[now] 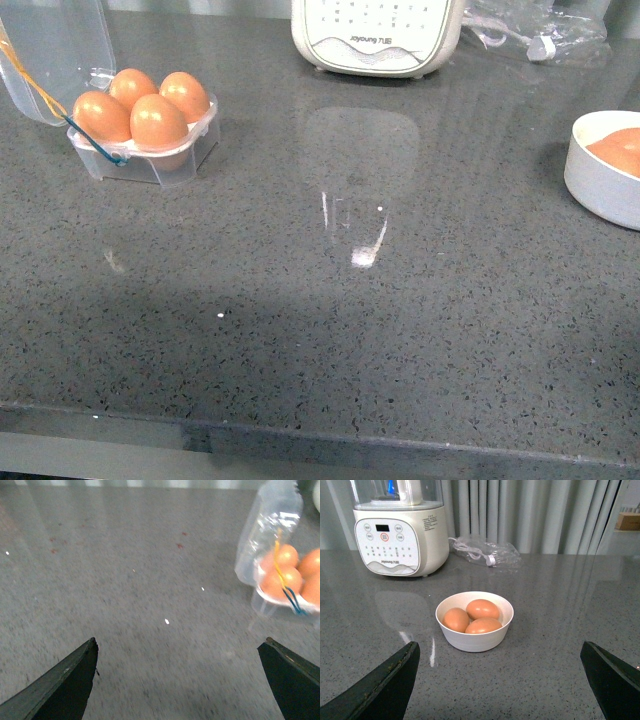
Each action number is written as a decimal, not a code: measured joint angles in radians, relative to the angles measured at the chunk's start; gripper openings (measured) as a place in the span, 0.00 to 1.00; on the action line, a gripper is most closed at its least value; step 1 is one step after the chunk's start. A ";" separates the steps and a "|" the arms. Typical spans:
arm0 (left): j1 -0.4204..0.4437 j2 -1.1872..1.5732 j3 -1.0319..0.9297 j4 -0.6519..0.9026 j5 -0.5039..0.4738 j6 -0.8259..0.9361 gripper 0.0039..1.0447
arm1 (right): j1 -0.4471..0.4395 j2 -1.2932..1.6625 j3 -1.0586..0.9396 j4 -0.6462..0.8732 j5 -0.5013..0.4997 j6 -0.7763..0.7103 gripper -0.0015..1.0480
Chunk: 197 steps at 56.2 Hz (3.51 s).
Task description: Put egg into box
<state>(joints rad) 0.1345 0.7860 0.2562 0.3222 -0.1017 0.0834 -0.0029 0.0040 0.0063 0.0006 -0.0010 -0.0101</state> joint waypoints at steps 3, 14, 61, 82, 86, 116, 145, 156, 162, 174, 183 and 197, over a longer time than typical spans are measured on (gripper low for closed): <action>0.023 0.108 0.039 0.088 0.010 0.013 0.94 | 0.000 0.000 0.000 0.000 0.000 0.000 0.93; 0.069 0.491 0.224 0.245 0.026 0.056 0.94 | 0.000 0.000 0.000 0.000 0.000 0.000 0.93; 0.048 0.857 0.651 0.183 0.050 0.089 0.94 | 0.000 0.000 0.000 0.000 0.000 0.000 0.93; -0.066 0.813 0.638 0.179 0.025 0.076 0.94 | 0.000 0.000 0.000 0.000 0.000 0.000 0.93; -0.088 0.802 0.634 0.167 0.025 0.072 0.94 | 0.000 0.000 0.000 0.000 0.000 0.000 0.93; -0.256 0.650 0.595 -0.029 0.108 0.020 0.94 | 0.000 0.000 0.000 0.000 0.000 0.000 0.93; -0.266 0.505 0.551 -0.199 0.186 0.116 0.94 | 0.000 0.000 0.000 0.000 0.000 0.000 0.93; -0.222 0.434 0.554 -0.241 0.194 0.107 0.94 | 0.000 0.000 0.000 0.000 0.000 0.000 0.93; -0.204 0.358 0.553 -0.270 0.209 0.096 0.94 | 0.000 0.000 0.000 0.000 0.000 0.000 0.93; -0.111 0.167 0.504 -0.351 0.250 0.100 0.94 | 0.000 0.000 0.000 0.000 0.000 0.000 0.93; -0.037 0.048 0.448 -0.423 0.303 0.119 0.94 | 0.000 0.000 0.000 0.000 0.000 0.000 0.93; 0.060 -0.076 0.393 -0.505 0.366 0.144 0.94 | 0.000 0.000 0.000 0.000 0.000 0.000 0.93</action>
<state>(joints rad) 0.1940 0.7097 0.6491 -0.1829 0.2646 0.2272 -0.0029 0.0040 0.0063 0.0006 -0.0010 -0.0101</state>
